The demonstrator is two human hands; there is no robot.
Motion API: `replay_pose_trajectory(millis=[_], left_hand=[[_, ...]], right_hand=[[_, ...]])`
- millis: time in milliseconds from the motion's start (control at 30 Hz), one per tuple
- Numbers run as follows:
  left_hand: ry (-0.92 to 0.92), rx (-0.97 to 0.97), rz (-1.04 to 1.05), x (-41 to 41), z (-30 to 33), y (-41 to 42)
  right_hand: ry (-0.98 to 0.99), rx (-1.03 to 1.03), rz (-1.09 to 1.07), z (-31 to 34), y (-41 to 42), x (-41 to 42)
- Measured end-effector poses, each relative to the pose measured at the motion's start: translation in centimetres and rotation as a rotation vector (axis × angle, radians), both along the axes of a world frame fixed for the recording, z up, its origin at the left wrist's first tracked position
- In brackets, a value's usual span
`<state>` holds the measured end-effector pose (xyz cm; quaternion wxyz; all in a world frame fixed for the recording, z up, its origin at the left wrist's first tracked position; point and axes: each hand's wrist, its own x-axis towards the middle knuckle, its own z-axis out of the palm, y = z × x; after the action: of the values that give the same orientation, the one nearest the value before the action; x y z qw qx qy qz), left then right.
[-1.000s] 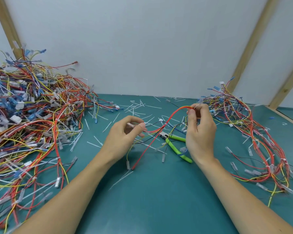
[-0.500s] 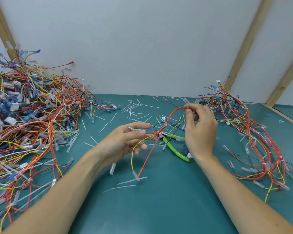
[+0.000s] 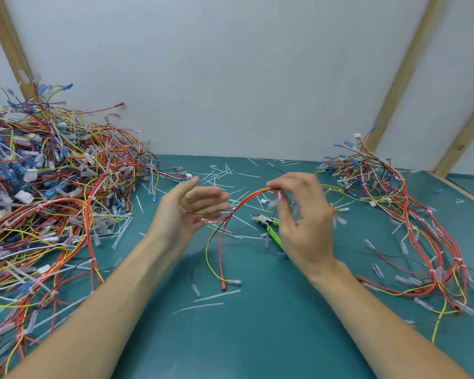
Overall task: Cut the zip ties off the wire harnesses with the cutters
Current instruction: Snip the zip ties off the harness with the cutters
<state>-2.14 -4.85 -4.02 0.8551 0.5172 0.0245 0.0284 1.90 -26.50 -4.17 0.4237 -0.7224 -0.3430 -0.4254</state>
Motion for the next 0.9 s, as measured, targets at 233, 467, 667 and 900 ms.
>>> replay_pose_trajectory(millis=[233,467,667,900], left_hand=[[0.140,-0.205,-0.771,-0.7,0.1,1.5],[0.218,0.695,-0.294,-1.2,-0.4,-1.7],[0.125,0.553,-0.281,-1.3,-0.8,-1.8],[-0.253,0.340,0.304,-0.6,0.9,-2.8]], right_hand=[[0.066,-0.145,0.400,-0.1,2.5,-3.8],[0.282,-0.325,0.701,-0.1,3.6,-6.5],[0.493,-0.208,0.773,-0.5,4.3,-7.4],[0.363,0.392,0.367,1.9,2.0,-3.8]])
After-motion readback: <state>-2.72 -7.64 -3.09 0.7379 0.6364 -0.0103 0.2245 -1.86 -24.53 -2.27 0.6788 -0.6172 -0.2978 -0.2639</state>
